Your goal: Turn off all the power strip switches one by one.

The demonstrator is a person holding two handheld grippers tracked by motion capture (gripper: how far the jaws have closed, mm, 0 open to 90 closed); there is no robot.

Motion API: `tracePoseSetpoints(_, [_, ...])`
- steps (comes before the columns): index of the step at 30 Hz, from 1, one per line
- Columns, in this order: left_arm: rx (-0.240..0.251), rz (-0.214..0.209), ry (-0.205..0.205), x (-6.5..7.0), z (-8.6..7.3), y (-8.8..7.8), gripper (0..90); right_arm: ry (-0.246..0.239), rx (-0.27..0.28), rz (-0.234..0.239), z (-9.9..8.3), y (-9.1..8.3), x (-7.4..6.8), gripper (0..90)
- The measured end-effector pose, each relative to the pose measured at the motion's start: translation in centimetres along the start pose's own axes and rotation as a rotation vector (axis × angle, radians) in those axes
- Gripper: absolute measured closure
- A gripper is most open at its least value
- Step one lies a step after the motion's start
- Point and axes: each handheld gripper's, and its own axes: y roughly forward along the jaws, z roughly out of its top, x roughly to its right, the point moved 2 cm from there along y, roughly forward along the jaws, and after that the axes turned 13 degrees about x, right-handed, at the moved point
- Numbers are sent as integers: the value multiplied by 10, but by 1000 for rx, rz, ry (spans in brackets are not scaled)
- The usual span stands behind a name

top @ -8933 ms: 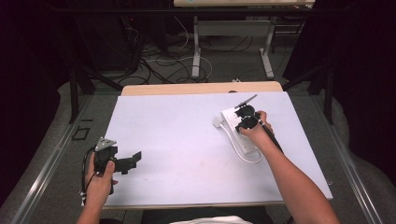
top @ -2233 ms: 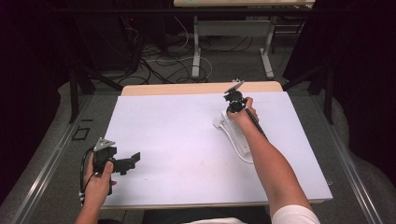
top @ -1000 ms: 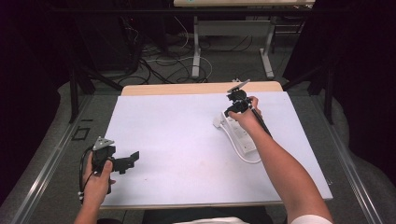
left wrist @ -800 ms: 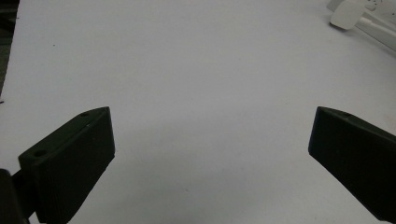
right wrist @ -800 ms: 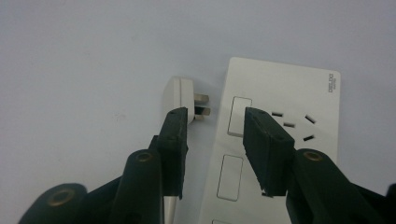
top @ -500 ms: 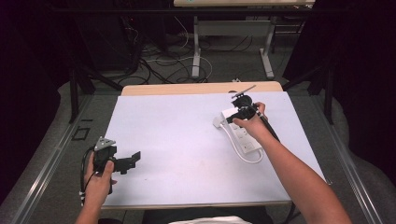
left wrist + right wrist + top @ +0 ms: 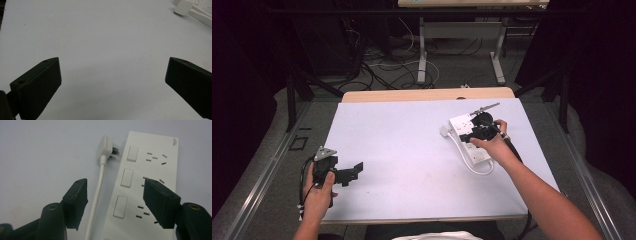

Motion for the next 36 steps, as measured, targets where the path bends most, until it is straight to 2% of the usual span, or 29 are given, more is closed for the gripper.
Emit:
tracePoseSetpoints(3, [-1,0,0,0,0,0,5,5,12,-2,-7,-8,-2,319])
tracePoseSetpoints(4, [1,0,0,0,0,-1,5,-8,12,-2,-9,-11,-1,294])
tracePoseSetpoints(8, [-10,-3,-4,-1,1,-2,5,-21,55,-1,-17,-22,1,225])
tracePoseSetpoints(16, [-4,-4,-2,0,1,-1,5,-25,106,-4,-36,-47,4,151])
tracePoseSetpoints(20, [-14,-4,0,1,0,-1,5,-17,146,-36,-49,-61,9,127])
tracePoseSetpoints(26, [-9,-1,2,2,1,-1,5,3,171,-70,-71,-80,17,50])
tracePoseSetpoints(33, [-13,0,5,2,-1,1,5,28,144,-160,-95,-89,27,0])
tracePoseSetpoints(36, [-12,3,5,2,-2,1,5,47,131,-169,-103,-92,28,0])
